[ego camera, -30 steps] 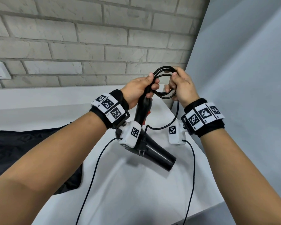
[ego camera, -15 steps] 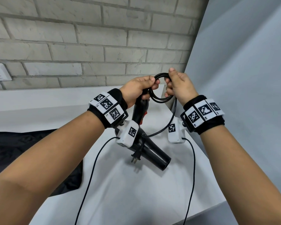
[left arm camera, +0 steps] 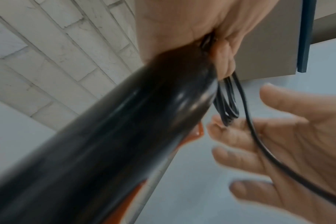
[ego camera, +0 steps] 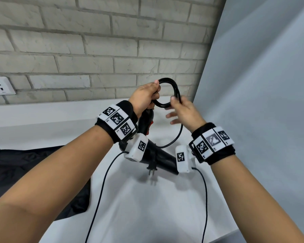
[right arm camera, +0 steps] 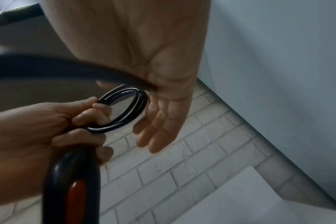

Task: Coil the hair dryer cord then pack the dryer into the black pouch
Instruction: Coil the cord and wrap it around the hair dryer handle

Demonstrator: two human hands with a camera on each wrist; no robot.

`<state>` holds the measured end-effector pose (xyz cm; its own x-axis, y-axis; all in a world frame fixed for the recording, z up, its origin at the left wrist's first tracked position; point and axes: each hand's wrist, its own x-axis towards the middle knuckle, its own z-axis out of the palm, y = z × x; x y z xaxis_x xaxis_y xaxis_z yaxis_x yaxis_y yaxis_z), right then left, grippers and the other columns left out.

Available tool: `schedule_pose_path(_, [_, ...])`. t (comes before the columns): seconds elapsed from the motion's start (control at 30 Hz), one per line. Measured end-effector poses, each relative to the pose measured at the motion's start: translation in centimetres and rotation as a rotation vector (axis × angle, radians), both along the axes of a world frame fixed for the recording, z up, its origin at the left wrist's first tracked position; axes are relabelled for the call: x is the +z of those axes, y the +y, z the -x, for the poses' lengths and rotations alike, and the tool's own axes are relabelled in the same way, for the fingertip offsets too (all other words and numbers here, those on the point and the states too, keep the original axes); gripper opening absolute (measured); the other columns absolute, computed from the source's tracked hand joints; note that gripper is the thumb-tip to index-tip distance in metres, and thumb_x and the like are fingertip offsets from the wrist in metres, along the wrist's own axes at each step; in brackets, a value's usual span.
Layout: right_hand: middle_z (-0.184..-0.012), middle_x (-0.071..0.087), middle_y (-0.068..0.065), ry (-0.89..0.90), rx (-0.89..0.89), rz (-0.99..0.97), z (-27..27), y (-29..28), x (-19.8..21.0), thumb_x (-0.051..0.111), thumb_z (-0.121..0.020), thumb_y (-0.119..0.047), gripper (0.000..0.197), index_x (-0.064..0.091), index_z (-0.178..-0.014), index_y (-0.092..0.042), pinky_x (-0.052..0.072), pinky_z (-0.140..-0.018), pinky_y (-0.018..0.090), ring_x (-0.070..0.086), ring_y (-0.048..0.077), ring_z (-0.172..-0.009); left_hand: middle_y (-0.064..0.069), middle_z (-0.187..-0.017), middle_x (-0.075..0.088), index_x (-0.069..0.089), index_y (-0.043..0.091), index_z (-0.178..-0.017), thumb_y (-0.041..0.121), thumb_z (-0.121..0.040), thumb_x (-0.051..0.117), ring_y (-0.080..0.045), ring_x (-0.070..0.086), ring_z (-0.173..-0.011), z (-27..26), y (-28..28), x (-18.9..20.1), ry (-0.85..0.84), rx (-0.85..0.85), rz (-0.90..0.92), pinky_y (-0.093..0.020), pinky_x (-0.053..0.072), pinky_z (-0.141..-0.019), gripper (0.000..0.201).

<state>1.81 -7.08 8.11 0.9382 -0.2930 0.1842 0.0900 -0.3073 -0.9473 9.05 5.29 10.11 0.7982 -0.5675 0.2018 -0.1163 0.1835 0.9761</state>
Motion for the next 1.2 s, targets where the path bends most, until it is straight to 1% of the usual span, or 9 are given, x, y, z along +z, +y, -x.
schedule_pose_path(0.13, [-0.075, 0.065, -0.004, 0.164, 0.102, 0.009, 0.9, 0.2, -2.0, 0.051, -0.091, -0.018, 0.012, 0.051, -0.08, -0.024, 0.042, -0.055, 0.024, 0.059, 0.013, -0.06, 0.015, -0.038, 0.032, 0.039, 0.018, -0.067, 0.028, -0.101, 0.032, -0.001, 0.019, -0.036, -0.9, 0.3, 0.2, 0.033, 0.103, 0.072, -0.016, 0.014, -0.038, 0.036])
schedule_pose_path(0.27, [-0.09, 0.067, -0.004, 0.251, 0.266, 0.053, 1.6, 0.1, -3.4, 0.05, -0.091, -0.025, 0.025, 0.064, -0.07, -0.023, 0.04, -0.063, 0.024, 0.059, 0.012, -0.073, 0.009, -0.047, 0.03, 0.038, 0.018, -0.066, 0.025, -0.101, 0.032, -0.001, 0.023, -0.035, -1.4, 0.4, 0.3, 0.054, 0.194, 0.134, -0.013, 0.017, -0.035, 0.036])
schedule_pose_path(0.43, [-0.093, 0.062, 0.012, 0.312, 0.524, 0.118, 1.6, 1.3, -5.7, 0.069, -0.065, -0.009, 0.02, 0.069, -0.07, -0.029, 0.046, -0.076, 0.028, 0.054, 0.014, -0.076, 0.002, -0.059, 0.026, 0.037, 0.018, -0.066, 0.029, -0.101, 0.03, -0.001, 0.023, -0.033, -1.8, 0.6, -0.1, 0.093, 0.285, 0.149, -0.017, 0.016, -0.04, 0.037])
schedule_pose_path(0.53, [-0.087, 0.062, 0.019, 0.192, 0.396, 0.25, 1.1, 1.9, -6.8, 0.06, -0.075, 0.006, 0.034, 0.059, -0.064, -0.026, 0.044, -0.074, 0.023, 0.052, 0.015, -0.074, 0.002, -0.059, 0.027, 0.038, 0.017, -0.068, 0.03, -0.101, 0.03, -0.001, 0.024, -0.031, -1.9, 0.7, -0.2, 0.124, 0.315, 0.176, -0.015, 0.017, -0.038, 0.036])
schedule_pose_path(0.67, [-0.067, 0.055, -0.006, 0.008, 0.166, 0.293, 1.0, 1.4, -6.9, 0.047, -0.08, 0.01, 0.041, 0.052, -0.063, -0.027, 0.039, -0.068, 0.013, 0.049, 0.007, -0.064, 0.002, -0.059, 0.027, 0.038, 0.017, -0.069, 0.031, -0.101, 0.03, -0.001, 0.026, -0.031, -2.1, 1.0, -0.6, 0.138, 0.344, 0.185, -0.015, 0.018, -0.037, 0.036])
schedule_pose_path(0.77, [-0.073, 0.052, -0.011, -0.087, 0.055, 0.224, 1.0, 0.5, -6.6, 0.043, -0.087, 0.002, 0.037, 0.053, -0.07, -0.029, 0.04, -0.061, 0.01, 0.054, 0.005, -0.062, 0.002, -0.058, 0.027, 0.038, 0.018, -0.068, 0.032, -0.101, 0.03, -0.002, 0.023, -0.03, -2.3, 1.3, -0.9, 0.151, 0.358, 0.171, -0.017, 0.018, -0.038, 0.037])
schedule_pose_path(1.03, [-0.066, 0.047, -0.001, 0.108, -0.152, 0.254, 1.1, -0.9, -7.1, 0.031, -0.097, -0.03, 0.028, 0.047, -0.078, -0.017, 0.033, -0.036, 0.019, 0.047, 0.017, -0.046, 0.003, -0.057, 0.032, 0.04, 0.018, -0.067, 0.032, -0.099, 0.034, -0.003, 0.023, -0.031, -3.1, 1.5, -1.4, 0.134, 0.434, 0.145, -0.017, 0.019, -0.037, 0.036])
schedule_pose_path(1.1, [-0.063, 0.043, -0.002, 0.177, -0.149, 0.32, 1.0, -1.2, -7.0, 0.034, -0.094, -0.018, 0.016, 0.044, -0.081, -0.018, 0.034, -0.04, 0.019, 0.043, 0.017, -0.053, 0.003, -0.057, 0.032, 0.04, 0.018, -0.067, 0.032, -0.1, 0.034, -0.002, 0.024, -0.03, -3.2, 1.5, -1.5, 0.127, 0.443, 0.132, -0.016, 0.02, -0.036, 0.036])
schedule_pose_path(1.2, [-0.063, 0.033, 0.0, 0.258, -0.03, 0.226, 1.0, -1.2, -6.3, 0.03, -0.08, 0.011, 0.035, 0.041, -0.083, -0.022, 0.034, -0.046, 0.024, 0.035, 0.016, -0.054, 0.004, -0.056, 0.033, 0.04, 0.018, -0.066, 0.031, -0.1, 0.034, -0.002, 0.024, -0.031, -3.2, 1.5, -1.5, 0.102, 0.44, 0.114, -0.017, 0.021, -0.037, 0.037])
